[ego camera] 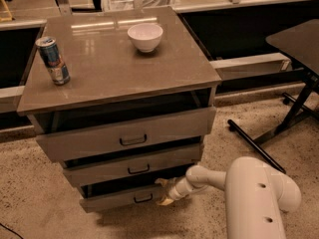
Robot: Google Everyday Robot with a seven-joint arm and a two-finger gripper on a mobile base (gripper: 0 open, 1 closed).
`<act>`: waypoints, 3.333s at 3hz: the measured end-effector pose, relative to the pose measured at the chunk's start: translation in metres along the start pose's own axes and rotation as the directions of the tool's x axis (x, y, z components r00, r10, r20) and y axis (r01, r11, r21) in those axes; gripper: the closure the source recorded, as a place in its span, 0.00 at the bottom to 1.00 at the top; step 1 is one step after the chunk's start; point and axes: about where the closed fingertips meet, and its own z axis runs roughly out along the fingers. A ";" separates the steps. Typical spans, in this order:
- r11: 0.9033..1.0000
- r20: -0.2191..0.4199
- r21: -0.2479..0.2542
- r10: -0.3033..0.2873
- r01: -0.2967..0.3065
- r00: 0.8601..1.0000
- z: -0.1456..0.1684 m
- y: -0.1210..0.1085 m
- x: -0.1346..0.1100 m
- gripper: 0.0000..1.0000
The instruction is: Open bottom drawer
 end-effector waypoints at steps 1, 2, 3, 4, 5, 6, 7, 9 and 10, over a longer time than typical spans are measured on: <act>1.000 -0.008 -0.006 -0.001 0.001 1.000 0.002 -0.001 -0.001 0.53; 1.000 -0.008 -0.007 -0.001 0.001 1.000 -0.001 -0.004 -0.004 0.53; 1.000 -0.008 -0.007 -0.001 0.001 1.000 -0.002 -0.005 -0.005 0.47; 0.997 -0.024 -0.073 0.038 -0.039 0.999 -0.020 0.055 0.006 0.38; 0.985 -0.049 -0.150 0.079 -0.086 0.996 -0.036 0.128 0.016 0.38; 0.985 -0.049 -0.150 0.079 -0.086 0.996 -0.036 0.128 0.016 0.34; 0.984 -0.058 -0.157 0.071 -0.079 0.996 -0.064 0.173 0.007 0.28; 0.996 -0.055 -0.086 -0.011 0.007 0.998 -0.103 0.159 -0.022 0.09; 0.997 -0.048 -0.073 -0.043 0.039 0.998 -0.091 0.129 -0.029 0.00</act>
Offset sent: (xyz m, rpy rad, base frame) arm -0.0033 -0.0005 -0.0038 0.0011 0.0273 0.0017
